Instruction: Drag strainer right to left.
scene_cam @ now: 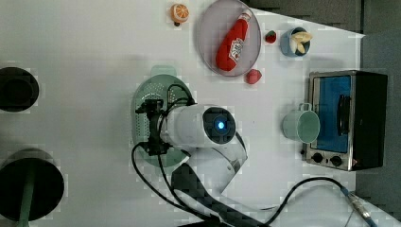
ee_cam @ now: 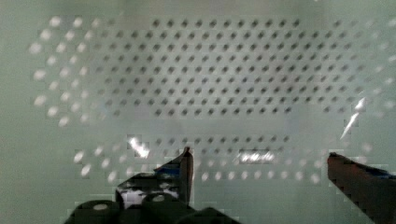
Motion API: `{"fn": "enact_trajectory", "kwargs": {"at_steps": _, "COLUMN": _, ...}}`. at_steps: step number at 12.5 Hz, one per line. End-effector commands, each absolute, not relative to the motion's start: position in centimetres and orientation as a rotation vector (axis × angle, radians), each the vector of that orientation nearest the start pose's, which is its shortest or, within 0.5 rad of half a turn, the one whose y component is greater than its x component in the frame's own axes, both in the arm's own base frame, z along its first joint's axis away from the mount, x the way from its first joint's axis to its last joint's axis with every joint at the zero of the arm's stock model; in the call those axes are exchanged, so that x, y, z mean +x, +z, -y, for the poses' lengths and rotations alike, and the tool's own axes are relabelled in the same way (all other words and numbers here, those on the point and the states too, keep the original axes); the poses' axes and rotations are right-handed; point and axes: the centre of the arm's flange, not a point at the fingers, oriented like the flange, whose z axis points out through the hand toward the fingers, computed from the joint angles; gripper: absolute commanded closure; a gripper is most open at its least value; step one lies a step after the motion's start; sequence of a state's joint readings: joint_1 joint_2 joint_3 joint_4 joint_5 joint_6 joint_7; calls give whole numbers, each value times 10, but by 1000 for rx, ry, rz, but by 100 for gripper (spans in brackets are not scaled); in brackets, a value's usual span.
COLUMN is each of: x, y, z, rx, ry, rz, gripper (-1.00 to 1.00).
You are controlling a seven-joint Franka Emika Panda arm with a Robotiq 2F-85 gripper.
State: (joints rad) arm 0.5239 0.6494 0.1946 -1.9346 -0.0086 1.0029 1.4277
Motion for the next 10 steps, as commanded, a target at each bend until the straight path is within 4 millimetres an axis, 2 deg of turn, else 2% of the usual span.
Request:
{"fn": "enact_trajectory", "kwargs": {"at_steps": 1, "x": 494, "y": 228, "z": -382, "rx": -2378, "ry": 120, "rz": -2017, "gripper": -100}}
{"fn": "enact_trajectory", "kwargs": {"at_steps": 3, "x": 505, "y": 282, "z": -355, "rx": -2538, "ry": 97, "rz": -1877, "gripper": -100}}
{"fn": "enact_trajectory", "kwargs": {"at_steps": 5, "x": 514, "y": 340, "z": -318, "rx": -2652, "ry": 76, "rz": -1756, "gripper": -100}}
{"fn": "enact_trajectory", "kwargs": {"at_steps": 8, "x": 525, "y": 425, "z": -247, "rx": -2674, "ry": 34, "rz": -1712, "gripper": -100}}
{"fn": "enact_trajectory", "kwargs": {"at_steps": 10, "x": 527, "y": 473, "z": -190, "rx": -2670, "ry": 19, "rz": -1695, "gripper": -100}}
